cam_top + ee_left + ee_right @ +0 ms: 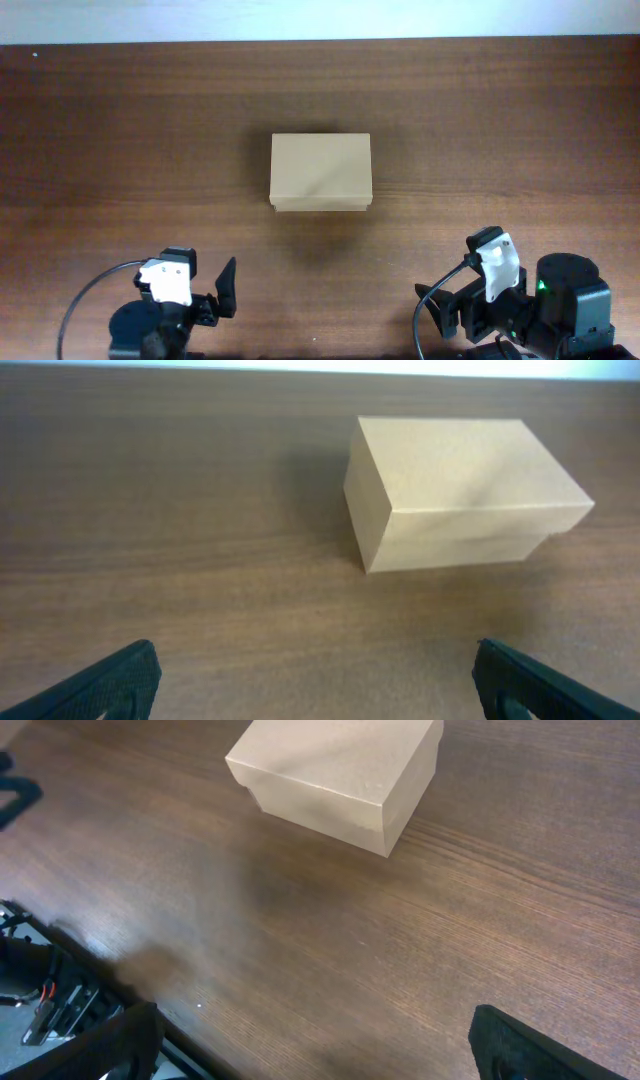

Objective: Pack container

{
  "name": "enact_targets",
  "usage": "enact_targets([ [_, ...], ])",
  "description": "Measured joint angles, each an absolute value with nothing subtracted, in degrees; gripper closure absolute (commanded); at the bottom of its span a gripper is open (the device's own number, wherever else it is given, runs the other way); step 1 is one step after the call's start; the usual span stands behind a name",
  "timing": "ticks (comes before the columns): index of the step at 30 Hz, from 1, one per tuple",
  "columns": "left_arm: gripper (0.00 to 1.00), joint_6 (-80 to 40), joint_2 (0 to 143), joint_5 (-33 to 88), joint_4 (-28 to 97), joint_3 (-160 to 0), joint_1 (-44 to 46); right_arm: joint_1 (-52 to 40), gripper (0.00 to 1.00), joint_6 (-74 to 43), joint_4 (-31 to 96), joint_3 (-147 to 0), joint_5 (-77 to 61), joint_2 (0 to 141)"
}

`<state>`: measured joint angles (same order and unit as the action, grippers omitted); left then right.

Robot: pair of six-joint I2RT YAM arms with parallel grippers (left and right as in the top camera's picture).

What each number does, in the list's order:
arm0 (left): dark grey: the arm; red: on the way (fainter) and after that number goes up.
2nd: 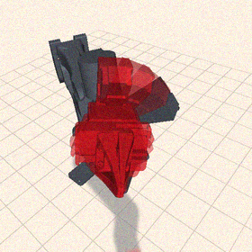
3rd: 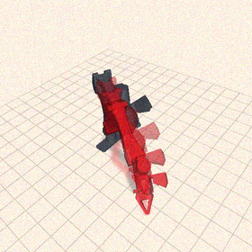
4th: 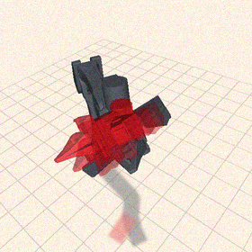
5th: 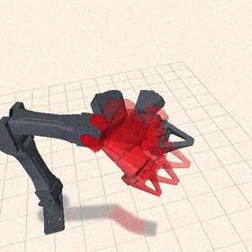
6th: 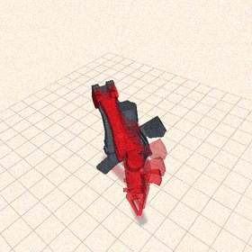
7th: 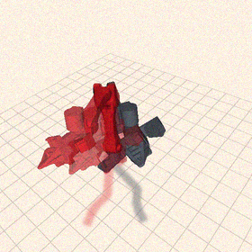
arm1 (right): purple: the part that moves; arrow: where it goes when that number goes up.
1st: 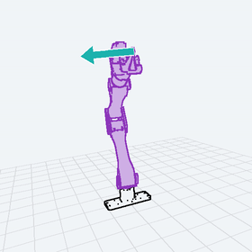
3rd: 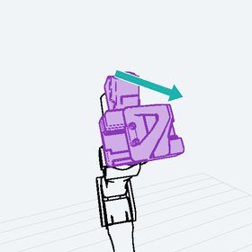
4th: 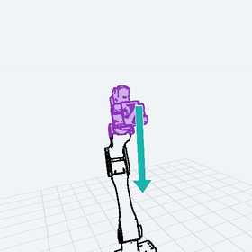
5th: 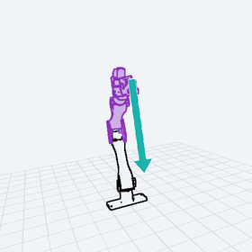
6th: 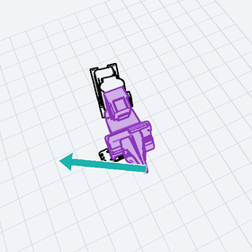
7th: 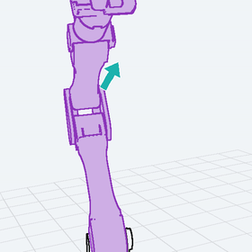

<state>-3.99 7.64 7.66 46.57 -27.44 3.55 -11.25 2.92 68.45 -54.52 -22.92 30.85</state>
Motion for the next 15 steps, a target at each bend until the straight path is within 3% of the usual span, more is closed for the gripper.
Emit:
enact_targets([
  [15, 0.01, -5.7, 0.9, 10.1, 35.4, -10.2, 3.6, -11.2, 0.01, 3.0, 68.4, -54.5, -22.9, 30.9],
])
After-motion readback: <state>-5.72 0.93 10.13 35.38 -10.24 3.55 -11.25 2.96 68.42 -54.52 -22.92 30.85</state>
